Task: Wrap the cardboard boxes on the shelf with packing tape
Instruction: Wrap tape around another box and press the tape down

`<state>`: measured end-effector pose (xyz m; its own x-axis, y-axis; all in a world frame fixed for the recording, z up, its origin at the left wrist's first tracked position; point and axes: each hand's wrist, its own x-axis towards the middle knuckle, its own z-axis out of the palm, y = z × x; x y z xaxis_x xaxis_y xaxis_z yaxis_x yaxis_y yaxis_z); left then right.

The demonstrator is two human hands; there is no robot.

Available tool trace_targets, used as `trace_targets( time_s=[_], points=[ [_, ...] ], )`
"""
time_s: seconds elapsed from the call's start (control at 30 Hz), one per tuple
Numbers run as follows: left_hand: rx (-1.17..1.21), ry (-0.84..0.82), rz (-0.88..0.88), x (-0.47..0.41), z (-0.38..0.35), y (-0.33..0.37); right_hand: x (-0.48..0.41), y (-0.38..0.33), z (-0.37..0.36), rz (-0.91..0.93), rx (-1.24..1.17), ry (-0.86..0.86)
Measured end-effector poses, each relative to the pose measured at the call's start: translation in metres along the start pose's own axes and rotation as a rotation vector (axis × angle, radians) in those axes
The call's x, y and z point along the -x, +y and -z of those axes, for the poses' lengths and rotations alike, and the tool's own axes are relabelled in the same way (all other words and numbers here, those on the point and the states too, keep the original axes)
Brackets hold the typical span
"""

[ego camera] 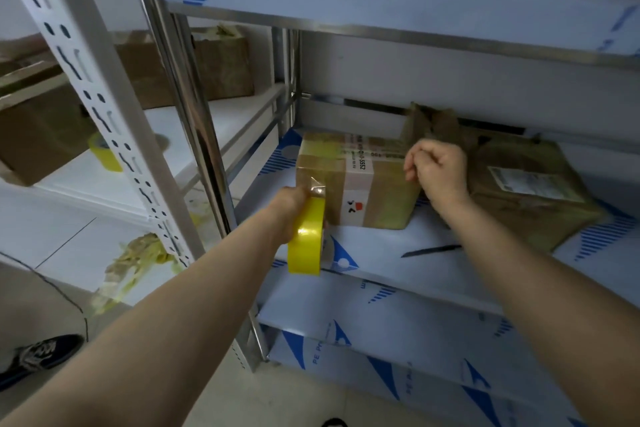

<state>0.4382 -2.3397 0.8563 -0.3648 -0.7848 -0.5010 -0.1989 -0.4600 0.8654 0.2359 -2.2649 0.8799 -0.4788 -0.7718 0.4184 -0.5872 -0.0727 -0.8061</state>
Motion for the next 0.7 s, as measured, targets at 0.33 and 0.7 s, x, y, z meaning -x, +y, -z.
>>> trace_targets(
  time_s=[0.33, 0.7],
  points=[
    [-0.022, -0.01, 0.001, 0.007, -0.009, 0.004, 0.082, 0.133, 0.061, -0.245, 0.734, -0.617],
    [0.032, -0.019, -0.011, -0.001, -0.004, -0.002, 0.073, 0.069, 0.059, -0.085, 0.586, -0.559]
  ],
)
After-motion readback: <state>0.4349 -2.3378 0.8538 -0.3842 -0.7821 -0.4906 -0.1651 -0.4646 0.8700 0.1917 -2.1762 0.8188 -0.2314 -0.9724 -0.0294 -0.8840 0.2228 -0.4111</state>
